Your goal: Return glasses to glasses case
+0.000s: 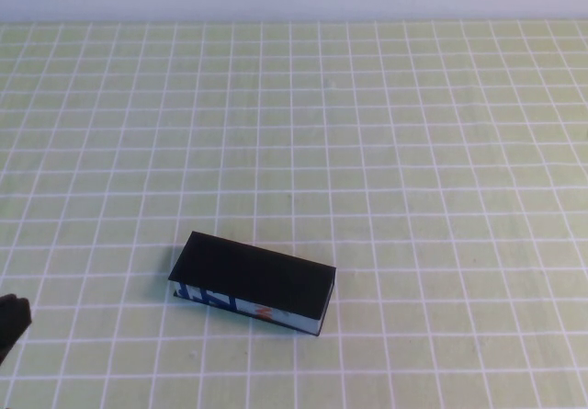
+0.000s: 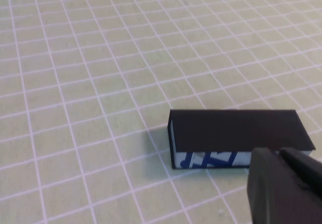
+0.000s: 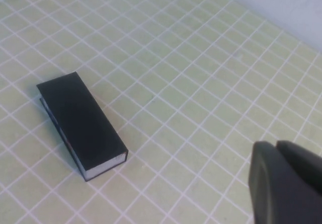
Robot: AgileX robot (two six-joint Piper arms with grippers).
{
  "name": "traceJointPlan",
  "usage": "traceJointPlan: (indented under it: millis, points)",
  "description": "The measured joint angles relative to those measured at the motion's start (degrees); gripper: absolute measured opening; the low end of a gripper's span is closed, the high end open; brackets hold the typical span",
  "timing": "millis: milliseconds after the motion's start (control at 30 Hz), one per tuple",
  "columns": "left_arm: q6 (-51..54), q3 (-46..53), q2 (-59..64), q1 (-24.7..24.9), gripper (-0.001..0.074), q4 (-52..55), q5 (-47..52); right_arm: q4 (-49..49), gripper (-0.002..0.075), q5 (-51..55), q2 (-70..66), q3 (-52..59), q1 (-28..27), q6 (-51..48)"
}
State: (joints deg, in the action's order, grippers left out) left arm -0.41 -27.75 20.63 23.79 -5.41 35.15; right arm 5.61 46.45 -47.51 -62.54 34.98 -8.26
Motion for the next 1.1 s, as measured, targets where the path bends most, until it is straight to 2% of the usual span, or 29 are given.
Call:
traceJointPlan:
  millis: [200,300,433,667,1100]
  points:
    - [0.0,0.2,0.0,0.0,-0.0003,-0.1,-2.2,1.3,-0.0017,-15.0,21.3,25.5,0.0,1.5]
    - [0.0,0.4,0.0,0.0,-0.0003,-0.2,-2.3,5.1,-0.0017,-21.2,30.9,34.6,0.0,6.5]
    - [0.0,0.4,0.0,0.0,-0.0003,-0.2,-2.3,12.1,-0.0017,-23.4,39.6,42.4,0.0,15.6]
    - [0.0,0.4,0.0,0.0,-0.0003,-0.2,-2.3,15.2,-0.0017,-23.4,46.7,47.0,0.0,19.3]
    - [0.0,0.4,0.0,0.0,-0.0003,-0.1,-2.3,15.4,-0.0018,-22.9,46.8,47.6,0.0,19.6]
